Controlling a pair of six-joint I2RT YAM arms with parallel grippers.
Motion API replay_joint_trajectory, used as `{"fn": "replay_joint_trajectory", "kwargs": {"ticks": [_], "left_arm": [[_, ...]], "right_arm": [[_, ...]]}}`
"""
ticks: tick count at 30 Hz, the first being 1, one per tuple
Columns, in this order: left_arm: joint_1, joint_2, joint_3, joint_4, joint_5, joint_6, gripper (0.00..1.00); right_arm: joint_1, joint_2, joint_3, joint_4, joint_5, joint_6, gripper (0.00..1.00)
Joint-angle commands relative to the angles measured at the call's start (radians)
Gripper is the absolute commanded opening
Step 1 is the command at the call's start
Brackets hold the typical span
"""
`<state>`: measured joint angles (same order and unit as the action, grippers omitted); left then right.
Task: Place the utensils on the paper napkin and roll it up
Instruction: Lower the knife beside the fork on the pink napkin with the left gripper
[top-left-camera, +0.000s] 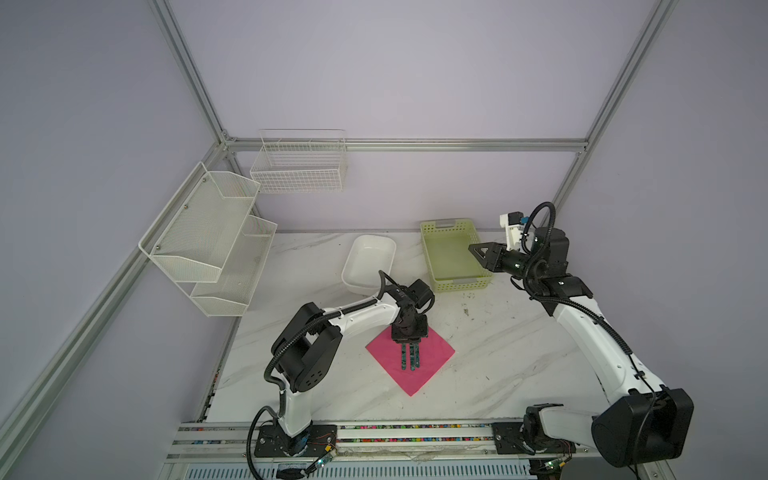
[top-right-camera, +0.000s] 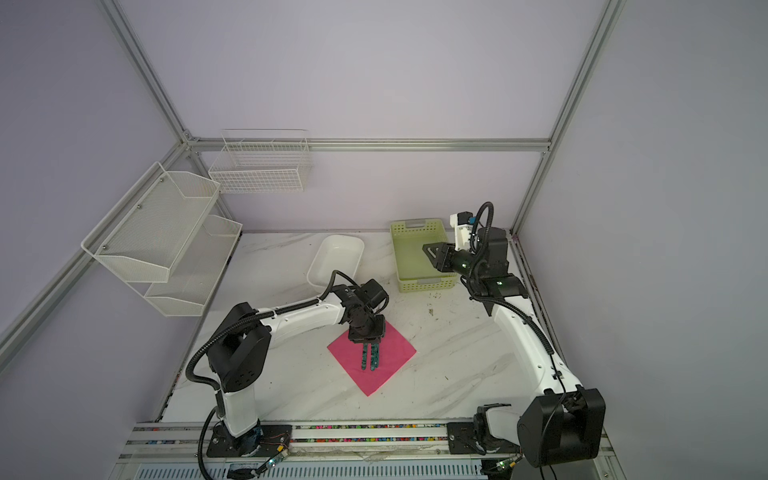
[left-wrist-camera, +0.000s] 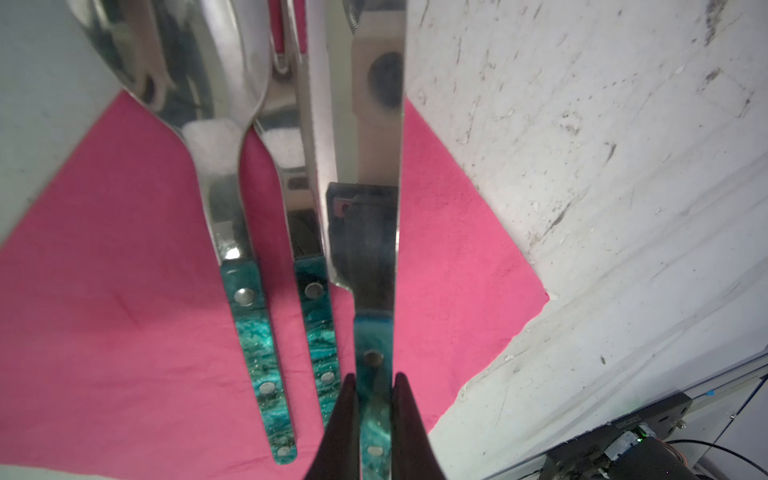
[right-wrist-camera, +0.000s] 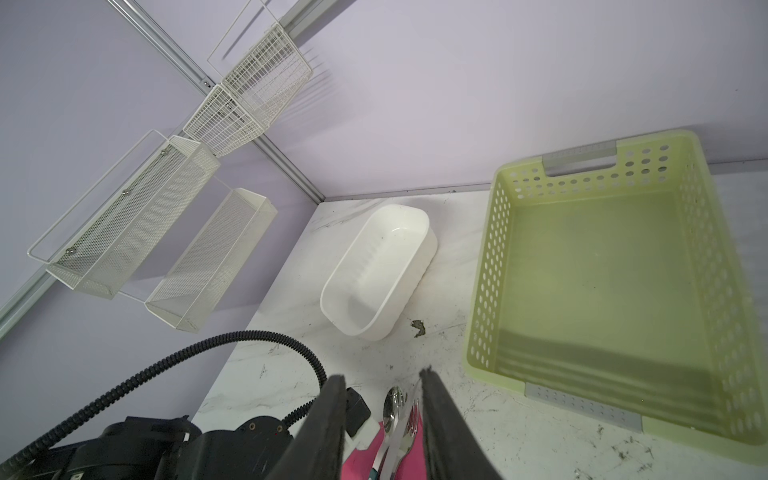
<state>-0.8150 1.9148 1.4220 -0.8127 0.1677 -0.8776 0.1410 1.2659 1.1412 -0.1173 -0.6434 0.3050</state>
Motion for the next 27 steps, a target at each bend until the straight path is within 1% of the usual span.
{"fn": "replay_joint_trajectory", "kwargs": {"ticks": [1,19,27], "left_arm": [[-0.005,0.023,0.111,-0.037,-0.010,-0.019,0.00],[-0.027,0.105,0.182,-0.069,-0.010,-0.043,0.00],[-0.027,0.124,0.197,-0.095,-0.029,-0.043,0.00]], "right_arm": [[0.009,-0.016,0.011,-0.011,-0.001,-0.015,0.34],[0.067,-0.023,0.027,-0.056,0.072,-0.065,0.37],[0.083,-0.027,0.027,-0.070,0.098,-0.079,0.38]]}}
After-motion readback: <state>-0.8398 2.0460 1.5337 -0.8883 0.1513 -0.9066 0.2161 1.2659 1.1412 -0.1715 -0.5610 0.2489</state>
